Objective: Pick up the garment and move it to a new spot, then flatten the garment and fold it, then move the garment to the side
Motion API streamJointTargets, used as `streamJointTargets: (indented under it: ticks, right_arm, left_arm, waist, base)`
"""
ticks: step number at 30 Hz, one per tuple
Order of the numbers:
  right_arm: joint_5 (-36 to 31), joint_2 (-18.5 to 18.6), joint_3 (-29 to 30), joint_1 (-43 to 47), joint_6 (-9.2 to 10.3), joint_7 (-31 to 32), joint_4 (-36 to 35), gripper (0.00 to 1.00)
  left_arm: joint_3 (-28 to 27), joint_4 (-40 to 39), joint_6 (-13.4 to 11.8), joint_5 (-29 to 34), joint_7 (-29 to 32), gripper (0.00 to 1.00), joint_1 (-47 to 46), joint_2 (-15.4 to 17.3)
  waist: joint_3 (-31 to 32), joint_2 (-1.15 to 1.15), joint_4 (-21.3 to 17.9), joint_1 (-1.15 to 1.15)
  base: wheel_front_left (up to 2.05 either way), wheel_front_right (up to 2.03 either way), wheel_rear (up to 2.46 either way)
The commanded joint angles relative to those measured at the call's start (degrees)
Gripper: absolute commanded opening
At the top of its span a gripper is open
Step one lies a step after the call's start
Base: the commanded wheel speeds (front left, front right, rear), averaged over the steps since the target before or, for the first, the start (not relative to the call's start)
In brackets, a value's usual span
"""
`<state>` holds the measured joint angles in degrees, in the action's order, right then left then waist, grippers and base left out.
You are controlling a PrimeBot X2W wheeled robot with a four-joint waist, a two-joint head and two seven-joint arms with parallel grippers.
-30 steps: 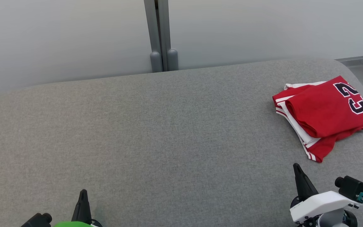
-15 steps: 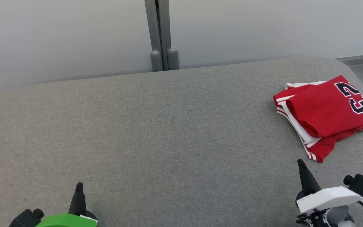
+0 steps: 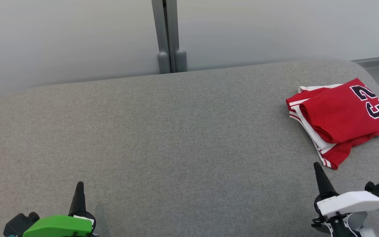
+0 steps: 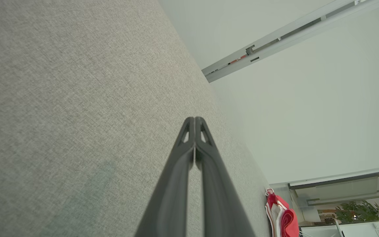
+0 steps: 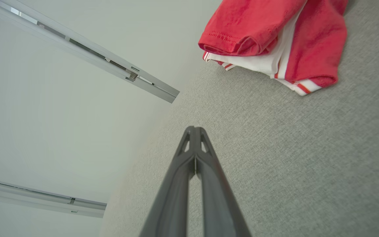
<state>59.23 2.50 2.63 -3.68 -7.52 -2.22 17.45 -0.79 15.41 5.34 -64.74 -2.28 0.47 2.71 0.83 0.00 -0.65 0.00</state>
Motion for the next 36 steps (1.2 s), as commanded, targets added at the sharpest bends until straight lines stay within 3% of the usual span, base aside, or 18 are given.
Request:
streamJointTargets:
  ticks: [1, 36]
  right_arm:
    - [1.7, 0.3, 0.3, -1.4, 0.02, 0.4, -0.9, 0.0]
    - [20.5, 0.4, 2.5, -2.1, 0.02, 5.5, -2.5, 0.0]
  left_arm:
    - [-0.5, -0.6, 0.3, -1.5, 0.3, 0.0, -1.5, 0.4]
    - [-3.7, -1.2, 1.5, -17.2, 5.4, 0.0, -4.9, 0.4]
  waist:
    - [0.0, 0.0, 0.0, 0.0]
    - [-0.5, 0.0, 0.3, 0.0]
  base:
    - [0.0, 0.0, 0.0]
    - [0.0, 0.0, 0.0]
